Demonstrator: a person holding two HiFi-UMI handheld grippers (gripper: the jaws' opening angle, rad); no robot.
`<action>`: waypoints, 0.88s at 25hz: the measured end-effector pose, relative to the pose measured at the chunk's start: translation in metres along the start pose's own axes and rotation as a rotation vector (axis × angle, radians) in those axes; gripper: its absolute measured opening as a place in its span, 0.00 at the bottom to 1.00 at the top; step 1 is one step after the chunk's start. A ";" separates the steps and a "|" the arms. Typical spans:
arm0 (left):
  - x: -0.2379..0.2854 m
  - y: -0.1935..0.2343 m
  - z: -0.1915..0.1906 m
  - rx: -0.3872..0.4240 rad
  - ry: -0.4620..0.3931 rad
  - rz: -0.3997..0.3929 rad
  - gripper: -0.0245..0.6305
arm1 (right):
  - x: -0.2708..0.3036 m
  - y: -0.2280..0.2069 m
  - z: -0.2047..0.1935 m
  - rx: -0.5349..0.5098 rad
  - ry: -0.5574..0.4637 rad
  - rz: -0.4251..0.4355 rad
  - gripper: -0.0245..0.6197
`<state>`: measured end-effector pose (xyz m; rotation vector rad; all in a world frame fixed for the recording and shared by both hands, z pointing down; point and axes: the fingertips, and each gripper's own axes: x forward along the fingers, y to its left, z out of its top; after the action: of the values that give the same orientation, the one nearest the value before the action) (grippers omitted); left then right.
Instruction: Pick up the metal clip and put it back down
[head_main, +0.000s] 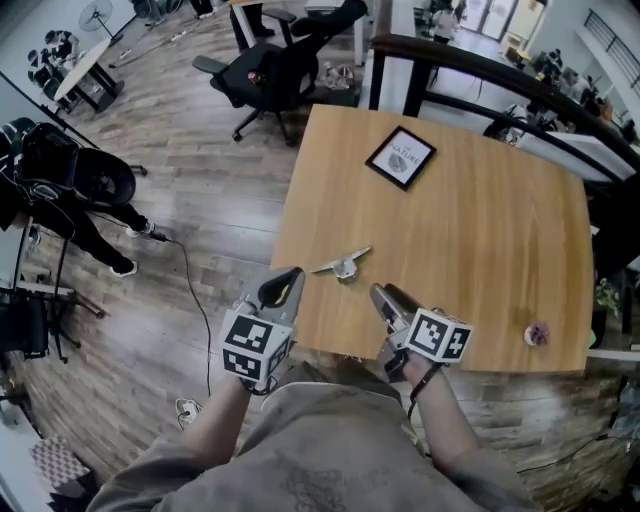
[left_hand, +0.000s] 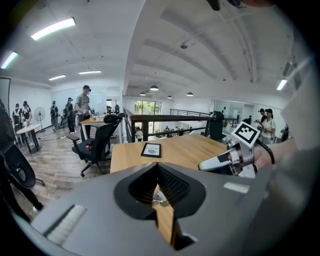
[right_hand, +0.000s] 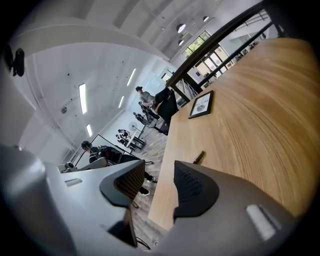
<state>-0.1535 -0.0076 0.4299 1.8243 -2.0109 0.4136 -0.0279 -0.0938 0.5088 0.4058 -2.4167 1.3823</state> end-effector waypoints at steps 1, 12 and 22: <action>0.004 0.002 -0.002 -0.018 0.004 0.014 0.04 | 0.003 -0.003 0.000 0.008 0.015 0.008 0.32; 0.028 0.021 -0.028 -0.116 0.051 0.105 0.04 | 0.046 -0.038 -0.005 0.126 0.116 0.018 0.32; 0.042 0.038 -0.065 -0.176 0.105 0.110 0.04 | 0.092 -0.060 -0.033 0.322 0.169 0.003 0.32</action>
<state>-0.1889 -0.0104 0.5086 1.5600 -2.0132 0.3443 -0.0827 -0.1020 0.6087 0.3452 -2.0657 1.7382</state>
